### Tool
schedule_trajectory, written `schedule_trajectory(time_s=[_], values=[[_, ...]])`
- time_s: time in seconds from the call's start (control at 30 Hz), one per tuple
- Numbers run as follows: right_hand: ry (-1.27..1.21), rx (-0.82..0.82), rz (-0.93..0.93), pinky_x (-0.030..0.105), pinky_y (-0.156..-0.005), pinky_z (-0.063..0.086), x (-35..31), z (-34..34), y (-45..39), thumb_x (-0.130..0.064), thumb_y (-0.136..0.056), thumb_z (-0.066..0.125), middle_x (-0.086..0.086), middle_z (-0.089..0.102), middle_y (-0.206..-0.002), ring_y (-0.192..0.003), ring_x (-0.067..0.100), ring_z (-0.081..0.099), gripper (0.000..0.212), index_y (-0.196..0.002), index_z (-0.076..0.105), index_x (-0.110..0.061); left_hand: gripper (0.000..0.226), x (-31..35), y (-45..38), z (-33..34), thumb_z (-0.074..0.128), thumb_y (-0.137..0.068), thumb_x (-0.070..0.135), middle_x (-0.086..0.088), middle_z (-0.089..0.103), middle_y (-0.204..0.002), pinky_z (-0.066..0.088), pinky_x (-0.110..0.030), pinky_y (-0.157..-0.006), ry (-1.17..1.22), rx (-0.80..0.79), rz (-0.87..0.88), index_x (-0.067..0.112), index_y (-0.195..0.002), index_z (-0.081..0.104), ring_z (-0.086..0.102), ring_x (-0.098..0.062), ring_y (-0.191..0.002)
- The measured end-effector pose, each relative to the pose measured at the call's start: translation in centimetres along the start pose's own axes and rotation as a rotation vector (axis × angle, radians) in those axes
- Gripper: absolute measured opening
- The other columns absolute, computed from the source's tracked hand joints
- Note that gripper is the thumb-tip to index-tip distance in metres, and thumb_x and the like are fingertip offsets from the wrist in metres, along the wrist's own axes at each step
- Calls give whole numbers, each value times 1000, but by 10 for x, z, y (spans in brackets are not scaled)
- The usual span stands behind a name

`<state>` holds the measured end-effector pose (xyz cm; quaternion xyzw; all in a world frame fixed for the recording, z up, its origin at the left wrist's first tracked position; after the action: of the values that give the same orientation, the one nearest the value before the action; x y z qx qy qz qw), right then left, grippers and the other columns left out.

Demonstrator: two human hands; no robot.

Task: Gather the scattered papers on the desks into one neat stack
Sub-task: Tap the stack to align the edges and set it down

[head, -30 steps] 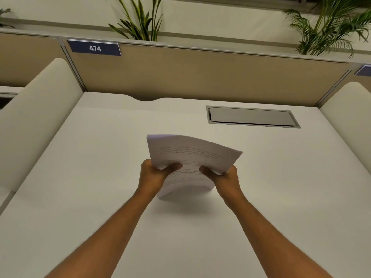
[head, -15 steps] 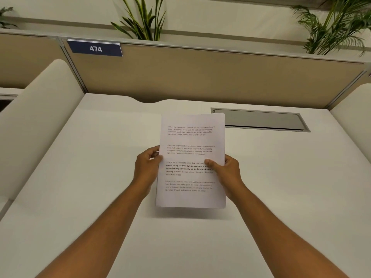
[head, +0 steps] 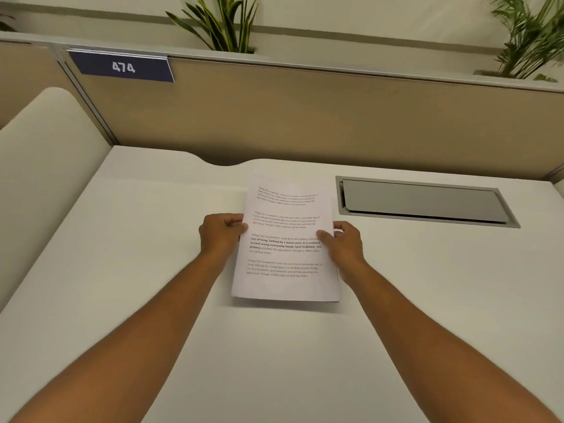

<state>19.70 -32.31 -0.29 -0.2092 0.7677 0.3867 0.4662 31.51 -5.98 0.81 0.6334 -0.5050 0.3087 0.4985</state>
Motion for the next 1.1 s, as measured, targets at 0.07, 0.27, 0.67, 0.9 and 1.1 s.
schedule_trajectory(time_s=[0.07,0.27,0.67,0.9,1.1], values=[[47,27,-20,48,-94,61,-5,5,-18,-18,-90,79,10,76,-113,-101,31,76,31,-116,64,-14,28,0,-20,7,79,-94,-3,-9,82,-101,62,-45,-106,-16,-1,-8,4,-120,84,77,-27,-96],[185,84,-125,20,-64,53,-19,19,-57,-17,-87,84,-8,66,-85,-70,3,65,28,-105,61,-18,33,-2,-62,22,82,-93,0,-11,82,-109,63,-46,-104,-68,18,-10,4,-125,82,74,-25,-95],[462,156,-209,37,-97,55,-19,26,-77,-19,-92,78,12,71,-112,-104,28,66,34,-122,71,-3,34,2,-88,28,87,-88,9,-15,84,-119,62,-46,-104,-296,77,62,4,-121,83,80,-36,-107],[518,184,-145,24,-75,43,-13,19,-88,0,-94,62,2,57,-83,-80,20,52,21,-80,68,-15,23,6,-84,35,85,-93,10,-14,83,-122,53,-31,-91,-388,119,85,4,-114,85,77,-33,-114],[519,182,-156,22,-73,45,-14,17,-91,-2,-93,66,7,70,-93,-82,21,65,8,-90,74,-4,22,8,-85,36,86,-93,12,-15,83,-121,55,-35,-93,-451,137,109,3,-112,84,77,-36,-112]])
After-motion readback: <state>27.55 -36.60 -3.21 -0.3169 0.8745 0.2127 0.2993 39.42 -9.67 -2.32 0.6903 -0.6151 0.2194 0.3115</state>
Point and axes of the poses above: each hand's wrist, its own y-axis away from the middle knuckle, its own z-axis out of the palm, x = y × z, the point moved 5 cm from there along -y, towards the middle knuckle
